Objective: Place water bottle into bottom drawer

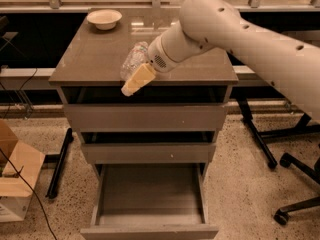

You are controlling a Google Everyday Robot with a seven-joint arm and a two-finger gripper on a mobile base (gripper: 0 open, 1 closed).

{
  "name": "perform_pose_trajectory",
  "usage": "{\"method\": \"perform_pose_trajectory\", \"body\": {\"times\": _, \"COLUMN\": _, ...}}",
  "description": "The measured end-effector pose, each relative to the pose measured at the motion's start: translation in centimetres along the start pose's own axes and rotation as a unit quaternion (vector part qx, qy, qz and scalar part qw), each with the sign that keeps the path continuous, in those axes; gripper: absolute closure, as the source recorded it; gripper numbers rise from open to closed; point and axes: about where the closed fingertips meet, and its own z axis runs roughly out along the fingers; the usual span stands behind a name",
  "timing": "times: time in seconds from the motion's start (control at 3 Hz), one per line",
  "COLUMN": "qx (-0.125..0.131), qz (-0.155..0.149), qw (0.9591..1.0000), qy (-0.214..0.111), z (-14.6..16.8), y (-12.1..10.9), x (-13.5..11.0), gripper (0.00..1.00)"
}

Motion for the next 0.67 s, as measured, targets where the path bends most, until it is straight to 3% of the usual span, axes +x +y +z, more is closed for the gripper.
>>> {"method": "perform_pose_trajectory", "body": {"times": 0.33, "qx": -0.004, "qz": 0.044, "qw": 0.9984, "qy": -0.035, "z": 3.6, "y": -2.2, "x": 0.2, "gripper": 0.00}}
{"method": "perform_pose_trajectory", "body": {"times": 0.67, "qx": -0.002, "qz": 0.064, "qw": 0.9966, "qy": -0.052, "z": 5.0, "y": -3.2, "x": -0.1, "gripper": 0.00}}
